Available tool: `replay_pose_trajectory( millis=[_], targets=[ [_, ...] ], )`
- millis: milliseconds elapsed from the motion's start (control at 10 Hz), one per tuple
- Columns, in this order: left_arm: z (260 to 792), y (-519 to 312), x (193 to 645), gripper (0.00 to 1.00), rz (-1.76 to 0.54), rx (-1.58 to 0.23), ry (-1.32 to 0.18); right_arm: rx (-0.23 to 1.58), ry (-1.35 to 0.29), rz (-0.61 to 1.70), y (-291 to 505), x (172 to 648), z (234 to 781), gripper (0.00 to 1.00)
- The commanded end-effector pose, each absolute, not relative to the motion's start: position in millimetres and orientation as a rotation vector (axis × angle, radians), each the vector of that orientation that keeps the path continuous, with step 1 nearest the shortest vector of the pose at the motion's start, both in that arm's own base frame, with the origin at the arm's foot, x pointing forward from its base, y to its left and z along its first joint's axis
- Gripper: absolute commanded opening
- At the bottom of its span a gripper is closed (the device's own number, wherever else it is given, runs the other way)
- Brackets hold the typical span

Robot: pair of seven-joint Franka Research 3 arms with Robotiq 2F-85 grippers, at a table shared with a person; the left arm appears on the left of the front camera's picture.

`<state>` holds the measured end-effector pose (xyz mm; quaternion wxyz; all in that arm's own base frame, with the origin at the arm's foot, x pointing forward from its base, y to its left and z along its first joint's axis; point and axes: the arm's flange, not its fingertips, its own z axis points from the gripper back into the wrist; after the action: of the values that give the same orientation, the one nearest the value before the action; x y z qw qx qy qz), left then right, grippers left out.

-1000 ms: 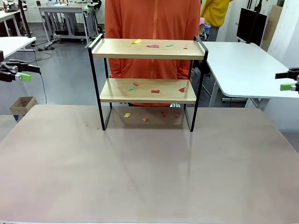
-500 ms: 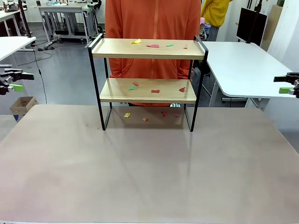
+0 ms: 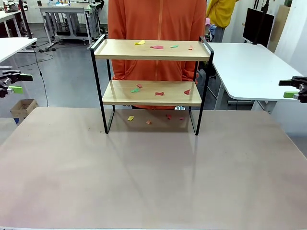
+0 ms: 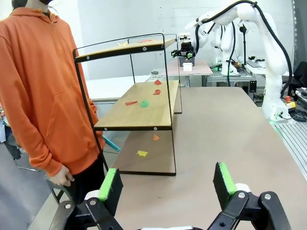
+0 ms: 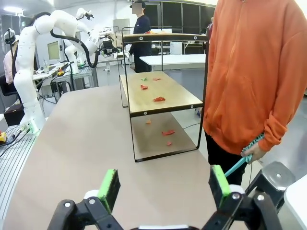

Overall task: Clean the shelf.
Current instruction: Pick up the Duster handed by the human.

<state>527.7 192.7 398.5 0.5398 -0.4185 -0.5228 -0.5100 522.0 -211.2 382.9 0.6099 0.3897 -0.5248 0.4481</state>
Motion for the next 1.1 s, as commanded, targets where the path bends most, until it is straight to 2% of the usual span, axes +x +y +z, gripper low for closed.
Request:
replay_pose_trajectory(
  millis=[0,200,1000],
  targets=[
    [393,184,527,1.00,-1.202,-0.974,-1.286,0.870,-1.269,1.047,-212,528,381,1.00],
    [397,192,528,1.00,-1.208,-0.995,-1.246,0.897,-1.214,1.036,-212,522,382,1.00],
    [397,192,528,1.00,-1.208,-0.995,-1.246,0.897,-1.214,1.036,-212,522,382,1.00]
  ],
)
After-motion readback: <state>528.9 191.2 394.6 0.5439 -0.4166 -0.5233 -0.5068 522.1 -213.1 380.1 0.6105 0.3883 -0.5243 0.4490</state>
